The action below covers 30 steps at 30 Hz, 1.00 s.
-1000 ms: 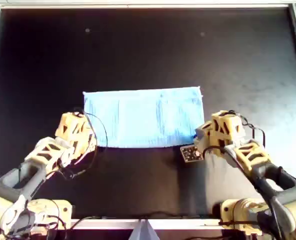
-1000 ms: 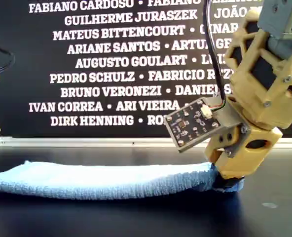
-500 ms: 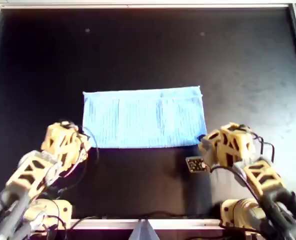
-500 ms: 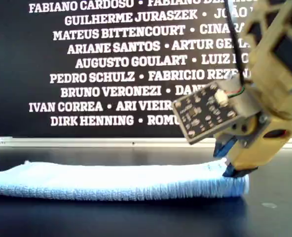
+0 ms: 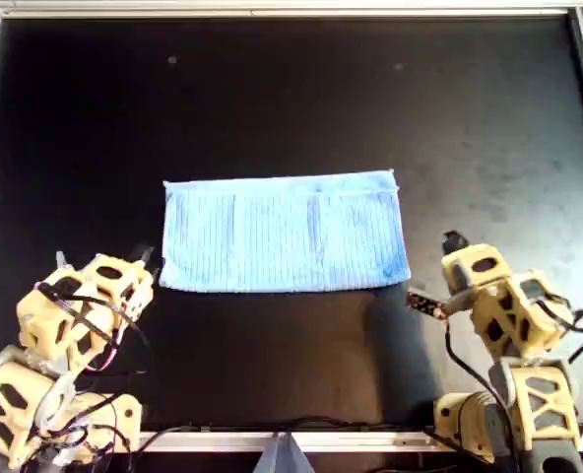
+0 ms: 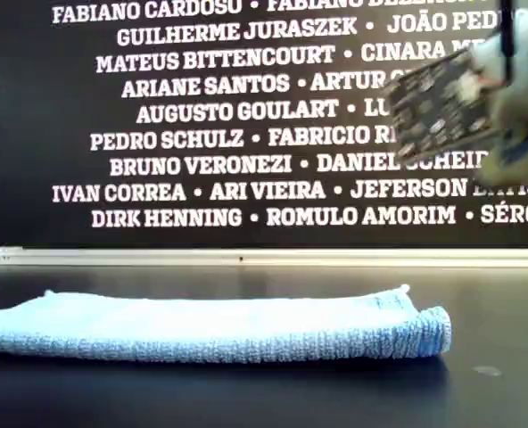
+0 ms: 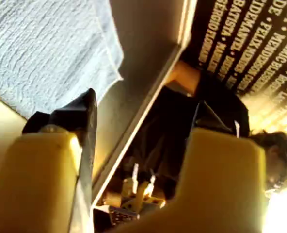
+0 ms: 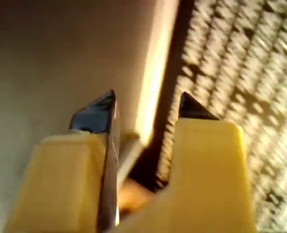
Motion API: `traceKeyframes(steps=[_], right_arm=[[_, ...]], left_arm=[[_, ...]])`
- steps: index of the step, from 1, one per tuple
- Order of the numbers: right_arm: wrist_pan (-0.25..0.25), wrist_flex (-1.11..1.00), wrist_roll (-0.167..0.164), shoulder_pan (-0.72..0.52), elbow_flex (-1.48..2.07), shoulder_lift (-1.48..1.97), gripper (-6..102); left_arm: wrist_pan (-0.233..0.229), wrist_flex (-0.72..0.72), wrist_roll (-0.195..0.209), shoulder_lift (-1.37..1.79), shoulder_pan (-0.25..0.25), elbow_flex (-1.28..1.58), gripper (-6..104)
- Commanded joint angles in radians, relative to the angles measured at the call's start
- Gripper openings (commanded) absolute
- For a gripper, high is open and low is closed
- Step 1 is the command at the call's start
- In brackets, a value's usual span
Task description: Fold a cloth
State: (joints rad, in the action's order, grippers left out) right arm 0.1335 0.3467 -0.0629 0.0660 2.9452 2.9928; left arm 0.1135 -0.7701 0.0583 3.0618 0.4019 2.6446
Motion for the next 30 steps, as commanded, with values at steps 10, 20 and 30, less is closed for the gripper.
traceKeyframes(steps=[10,20,30], right_arm=[[0.011,-0.023,0.000,-0.017,0.041,0.129,53],[0.017,0.041,-0.003,-0.017,0.092,0.043,53],[0.018,0.067,-0.038,0.069,-0.069,-0.379,53]], left_arm=[[-0.005,0.040,-0.005,0.029,-0.230,0.147,72],[-0.005,0.267,-0.003,0.029,-0.249,0.360,72],[-0.003,0.299,-0.003,0.029,-0.268,0.377,72]])
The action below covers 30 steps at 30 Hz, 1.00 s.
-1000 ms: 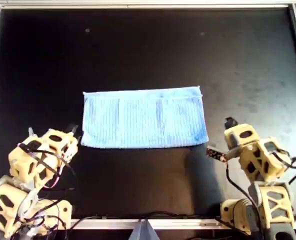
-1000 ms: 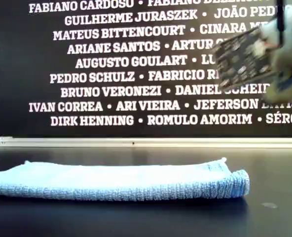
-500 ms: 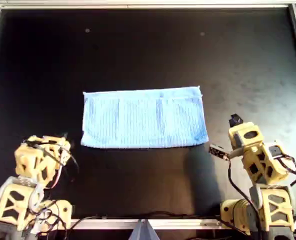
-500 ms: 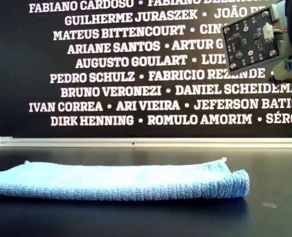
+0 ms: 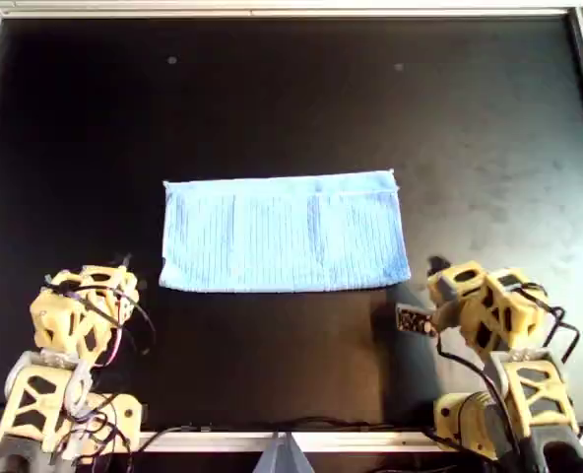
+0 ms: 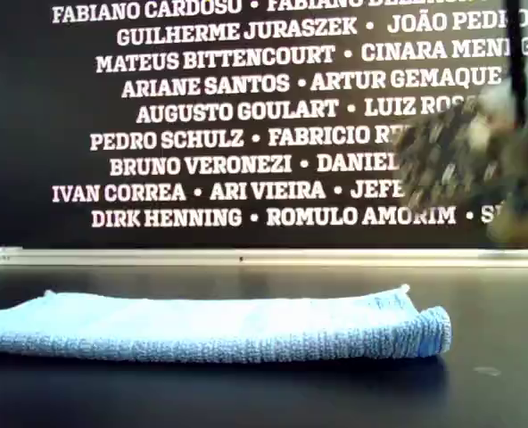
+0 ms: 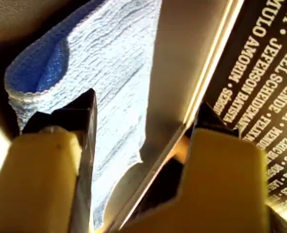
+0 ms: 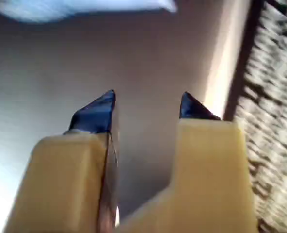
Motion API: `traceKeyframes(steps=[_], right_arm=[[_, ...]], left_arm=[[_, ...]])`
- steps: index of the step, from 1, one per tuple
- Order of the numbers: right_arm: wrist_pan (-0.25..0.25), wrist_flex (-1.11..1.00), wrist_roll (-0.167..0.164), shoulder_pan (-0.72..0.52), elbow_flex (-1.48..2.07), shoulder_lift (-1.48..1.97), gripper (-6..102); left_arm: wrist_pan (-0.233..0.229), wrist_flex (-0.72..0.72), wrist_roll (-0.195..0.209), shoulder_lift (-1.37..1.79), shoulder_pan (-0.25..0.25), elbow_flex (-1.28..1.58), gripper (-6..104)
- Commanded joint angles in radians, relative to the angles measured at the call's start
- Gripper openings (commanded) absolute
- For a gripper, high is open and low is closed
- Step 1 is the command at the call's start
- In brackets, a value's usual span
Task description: Fold a cloth
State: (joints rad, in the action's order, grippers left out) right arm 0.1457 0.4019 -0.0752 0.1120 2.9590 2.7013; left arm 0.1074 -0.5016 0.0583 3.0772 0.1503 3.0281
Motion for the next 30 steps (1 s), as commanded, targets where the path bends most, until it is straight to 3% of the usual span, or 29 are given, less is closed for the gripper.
traceKeyframes(steps=[1,4,11,19,26,30], right_arm=[[0.006,0.012,-0.043,0.037,-0.101,-0.124,53],[0.006,0.012,-0.066,0.077,-0.141,-0.224,56],[0.006,0.011,-0.052,0.086,-0.230,-0.347,74],[0.009,0.011,-0.049,0.089,-0.324,-0.505,75],[0.101,0.011,-0.048,0.087,-0.416,-0.672,75],[0.112,0.011,-0.048,0.087,-0.453,-0.713,75]], left_arm=[[0.003,0.031,-0.003,0.014,-0.017,-0.006,72],[0.003,0.029,-0.003,0.014,-0.017,-0.006,71],[0.003,0.029,-0.003,0.014,-0.026,-0.006,71],[0.003,0.028,-0.005,0.012,-0.026,-0.006,71],[0.003,0.028,-0.005,0.012,-0.028,-0.006,71],[0.003,0.028,-0.005,0.012,-0.028,-0.006,71]])
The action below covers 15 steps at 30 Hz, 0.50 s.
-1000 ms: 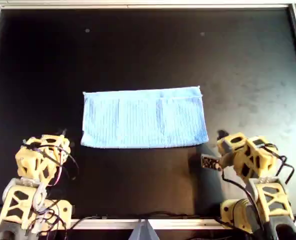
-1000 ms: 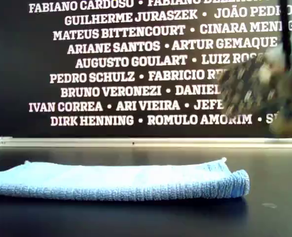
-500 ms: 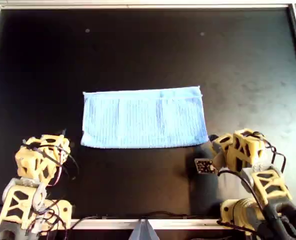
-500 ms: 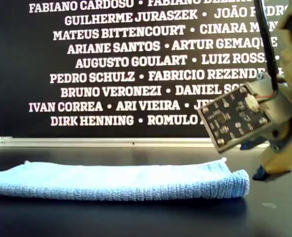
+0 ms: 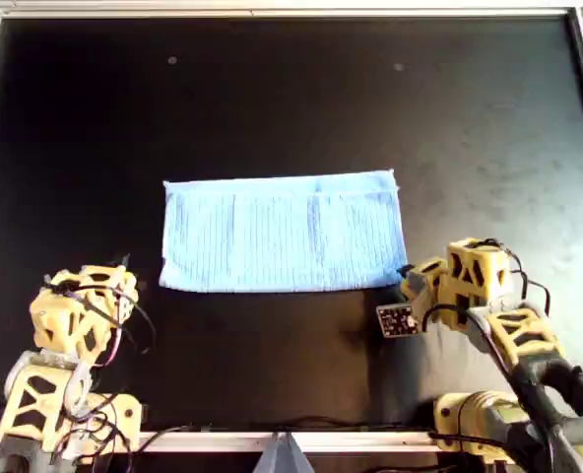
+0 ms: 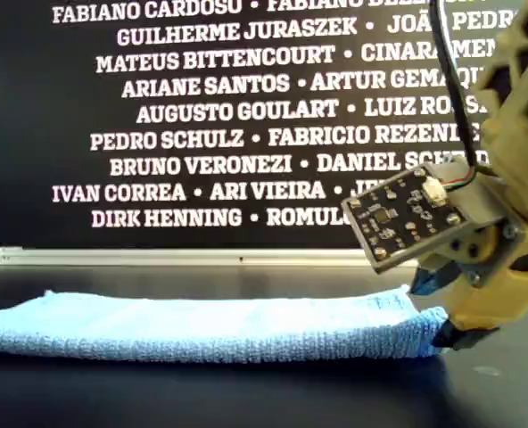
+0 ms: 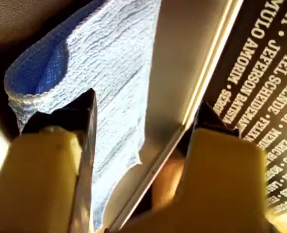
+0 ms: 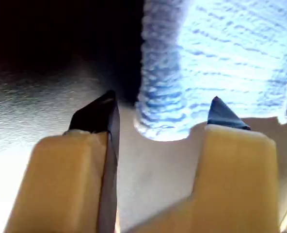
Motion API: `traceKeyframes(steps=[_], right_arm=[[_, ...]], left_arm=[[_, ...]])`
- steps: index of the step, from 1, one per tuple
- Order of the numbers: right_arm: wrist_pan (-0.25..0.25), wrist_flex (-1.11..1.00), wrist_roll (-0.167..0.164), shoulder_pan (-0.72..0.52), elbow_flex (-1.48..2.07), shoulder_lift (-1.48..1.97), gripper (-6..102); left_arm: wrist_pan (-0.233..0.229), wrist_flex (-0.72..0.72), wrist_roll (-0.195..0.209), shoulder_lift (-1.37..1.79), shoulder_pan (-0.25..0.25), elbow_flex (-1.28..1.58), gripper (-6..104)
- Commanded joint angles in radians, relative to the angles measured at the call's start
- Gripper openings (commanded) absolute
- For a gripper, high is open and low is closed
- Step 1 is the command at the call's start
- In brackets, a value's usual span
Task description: Fold a cloth
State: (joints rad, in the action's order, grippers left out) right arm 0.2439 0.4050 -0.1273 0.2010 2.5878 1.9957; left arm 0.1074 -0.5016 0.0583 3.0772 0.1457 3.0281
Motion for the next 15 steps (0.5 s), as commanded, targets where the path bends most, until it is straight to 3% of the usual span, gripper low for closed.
traceKeyframes(steps=[1,15], right_arm=[[0.014,0.008,0.005,-0.002,-0.095,-0.023,75],[0.015,0.009,0.005,0.018,-0.249,-0.241,74]], left_arm=[[0.003,0.028,-0.005,0.012,-0.023,-0.006,71],[0.003,0.028,-0.005,0.012,-0.023,-0.006,71]])
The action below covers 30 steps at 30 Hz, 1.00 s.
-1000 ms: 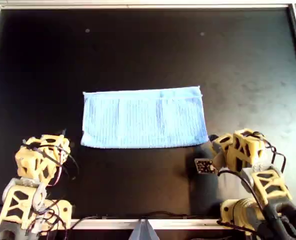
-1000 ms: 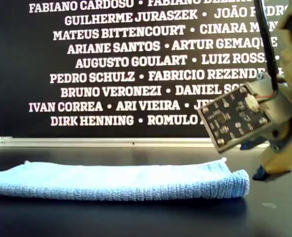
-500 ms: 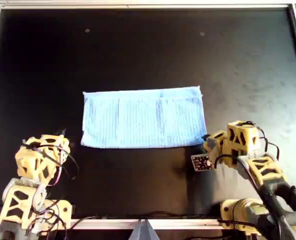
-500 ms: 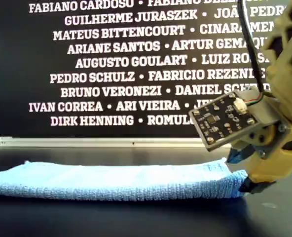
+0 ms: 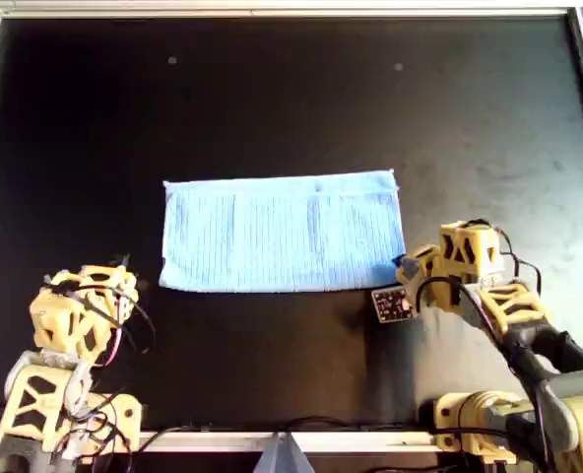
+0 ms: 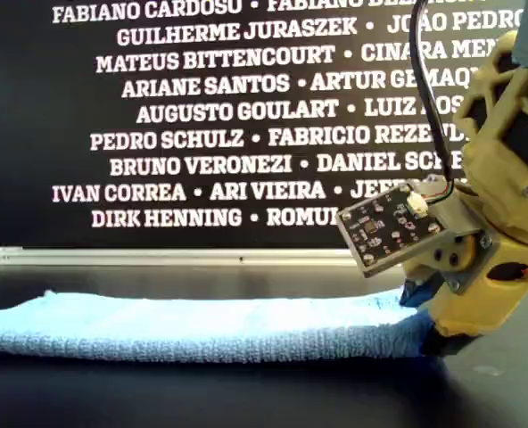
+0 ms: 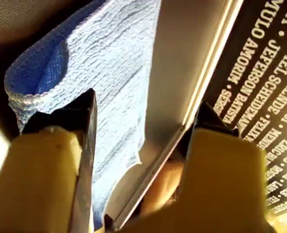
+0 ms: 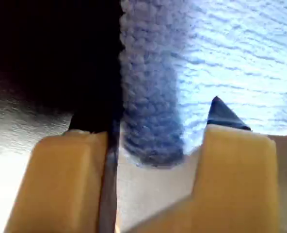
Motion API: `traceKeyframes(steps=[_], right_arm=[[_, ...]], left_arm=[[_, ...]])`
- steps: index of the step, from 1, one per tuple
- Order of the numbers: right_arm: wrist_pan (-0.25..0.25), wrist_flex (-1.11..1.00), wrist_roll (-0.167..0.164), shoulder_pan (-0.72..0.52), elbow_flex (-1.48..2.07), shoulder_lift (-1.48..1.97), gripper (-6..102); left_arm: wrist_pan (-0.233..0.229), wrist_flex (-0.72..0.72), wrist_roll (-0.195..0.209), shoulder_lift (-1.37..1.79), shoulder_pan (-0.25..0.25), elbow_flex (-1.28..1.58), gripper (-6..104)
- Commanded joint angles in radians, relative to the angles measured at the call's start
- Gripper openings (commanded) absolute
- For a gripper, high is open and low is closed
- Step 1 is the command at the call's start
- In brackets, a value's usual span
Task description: Fold a cloth
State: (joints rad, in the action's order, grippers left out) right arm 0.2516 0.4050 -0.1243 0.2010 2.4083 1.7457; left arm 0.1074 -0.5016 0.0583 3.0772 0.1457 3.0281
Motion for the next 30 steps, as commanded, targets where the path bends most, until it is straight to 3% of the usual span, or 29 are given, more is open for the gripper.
traceKeyframes(steps=[1,4,14,16,30], right_arm=[[0.008,0.009,0.002,0.032,-0.071,0.009,72],[0.008,0.009,0.002,0.060,-0.075,0.006,61],[0.008,0.006,0.000,0.043,-0.081,0.006,4],[0.008,0.006,0.000,0.041,-0.086,0.006,-3],[0.008,0.006,0.002,0.104,-0.247,0.140,-1]], left_arm=[[0.003,0.028,-0.005,0.012,-0.023,-0.006,71],[0.003,0.028,-0.005,0.012,-0.023,-0.006,71],[0.003,0.028,-0.005,0.012,-0.025,-0.006,71],[0.003,0.028,-0.005,0.012,-0.025,-0.006,71],[0.003,0.023,-0.005,0.012,-0.025,-0.006,71]])
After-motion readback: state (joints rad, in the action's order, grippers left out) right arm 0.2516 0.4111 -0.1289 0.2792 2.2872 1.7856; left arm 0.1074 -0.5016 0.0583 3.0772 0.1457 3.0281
